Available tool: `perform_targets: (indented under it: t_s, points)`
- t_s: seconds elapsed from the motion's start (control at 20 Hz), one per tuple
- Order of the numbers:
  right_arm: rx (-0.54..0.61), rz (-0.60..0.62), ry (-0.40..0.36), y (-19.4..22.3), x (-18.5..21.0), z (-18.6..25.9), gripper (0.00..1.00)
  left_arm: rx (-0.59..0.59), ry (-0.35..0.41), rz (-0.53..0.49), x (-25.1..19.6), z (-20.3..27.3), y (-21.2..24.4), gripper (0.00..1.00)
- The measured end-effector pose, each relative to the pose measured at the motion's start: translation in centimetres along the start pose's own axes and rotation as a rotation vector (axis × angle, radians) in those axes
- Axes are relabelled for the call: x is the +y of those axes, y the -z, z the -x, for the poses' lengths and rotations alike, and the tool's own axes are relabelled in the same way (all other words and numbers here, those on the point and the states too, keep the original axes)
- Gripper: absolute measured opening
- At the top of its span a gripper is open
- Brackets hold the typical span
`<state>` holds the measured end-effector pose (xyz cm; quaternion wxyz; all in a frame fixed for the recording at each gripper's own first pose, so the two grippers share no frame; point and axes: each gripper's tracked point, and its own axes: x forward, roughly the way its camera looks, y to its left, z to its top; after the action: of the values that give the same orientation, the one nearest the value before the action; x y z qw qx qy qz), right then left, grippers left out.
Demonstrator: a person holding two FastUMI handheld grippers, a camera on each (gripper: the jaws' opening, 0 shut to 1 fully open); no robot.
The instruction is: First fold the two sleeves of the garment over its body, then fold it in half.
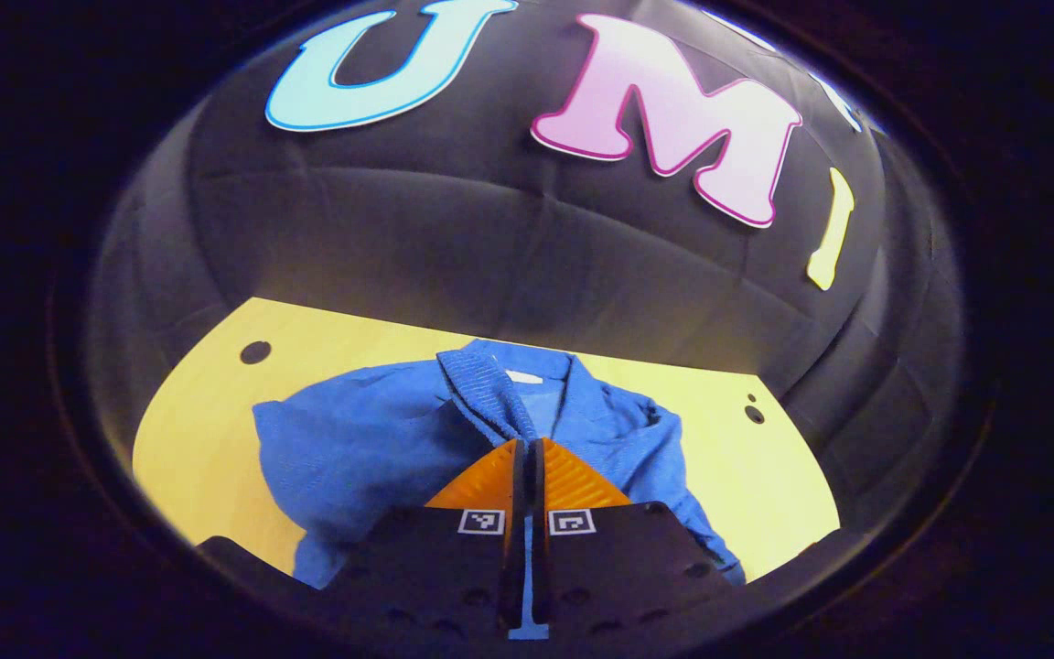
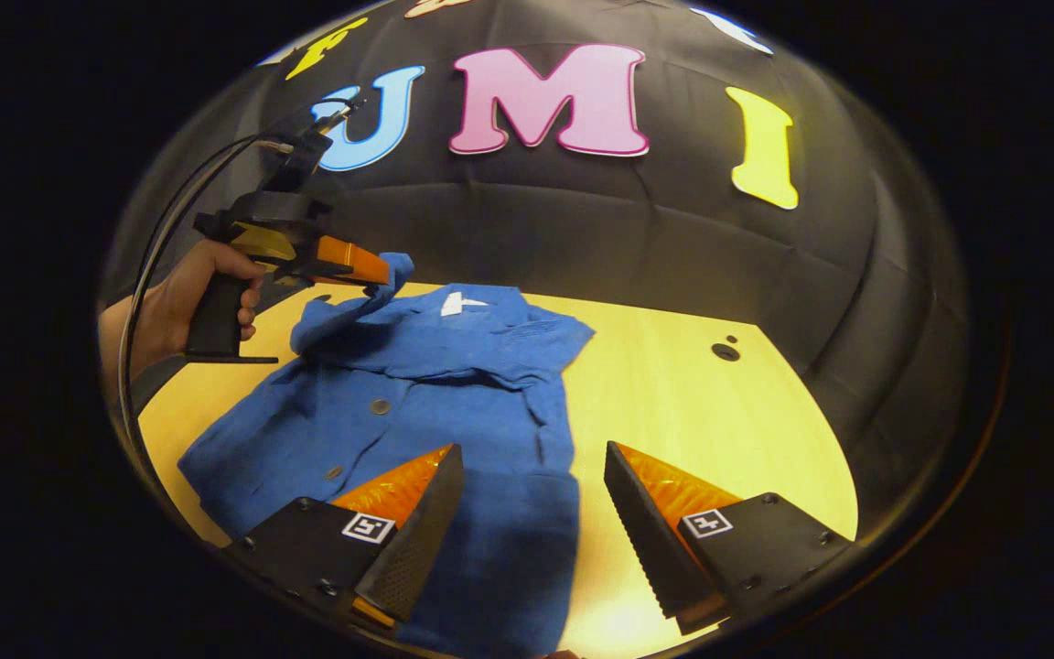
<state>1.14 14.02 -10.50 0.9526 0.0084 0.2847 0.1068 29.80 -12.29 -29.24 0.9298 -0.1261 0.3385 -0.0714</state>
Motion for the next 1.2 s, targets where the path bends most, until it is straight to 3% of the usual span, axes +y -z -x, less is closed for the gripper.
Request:
perform_targets:
  t_s: [0.2, 0.35, 0.4, 0.5, 0.6, 0.85, 0.95, 1.2]
  points:
    - [0.021, -0.068, 0.069, 1.2, -3.4, 0.6, 0.98, 0.024, 0.106, 0.010, -7.6, -3.2, 1.0, 0.01]
    - [0.039, -0.101, 0.091, 2.3, -4.4, 1.1, 0.98, 0.044, 0.097, -0.042, -10.4, -5.1, 2.4, 0.01]
    - [0.046, -0.107, 0.094, 2.6, -4.6, 1.3, 0.98, 0.063, 0.111, -0.043, -11.2, -5.1, 3.0, 0.09]
    - [0.056, -0.120, 0.091, 3.1, -4.3, 1.8, 0.98, 0.090, 0.132, -0.049, -12.7, -6.1, 4.0, 0.48]
    - [0.067, -0.135, 0.081, 3.5, -3.8, 2.1, 0.98, 0.091, 0.104, -0.080, -12.6, -6.5, 4.7, 0.87]
    - [0.180, -0.198, 0.051, 6.3, -1.6, 2.5, 0.98, 0.057, 0.046, -0.129, -8.6, -1.7, 5.4, 0.84]
    - [0.241, -0.235, 0.046, 7.7, -0.6, 3.0, 0.99, 0.090, -0.048, -0.153, -4.2, 1.7, 7.2, 0.85]
    - [0.359, -0.243, 0.069, 11.2, 0.9, 4.5, 0.99, 0.189, -0.154, -0.171, 5.4, 11.3, 13.7, 0.85]
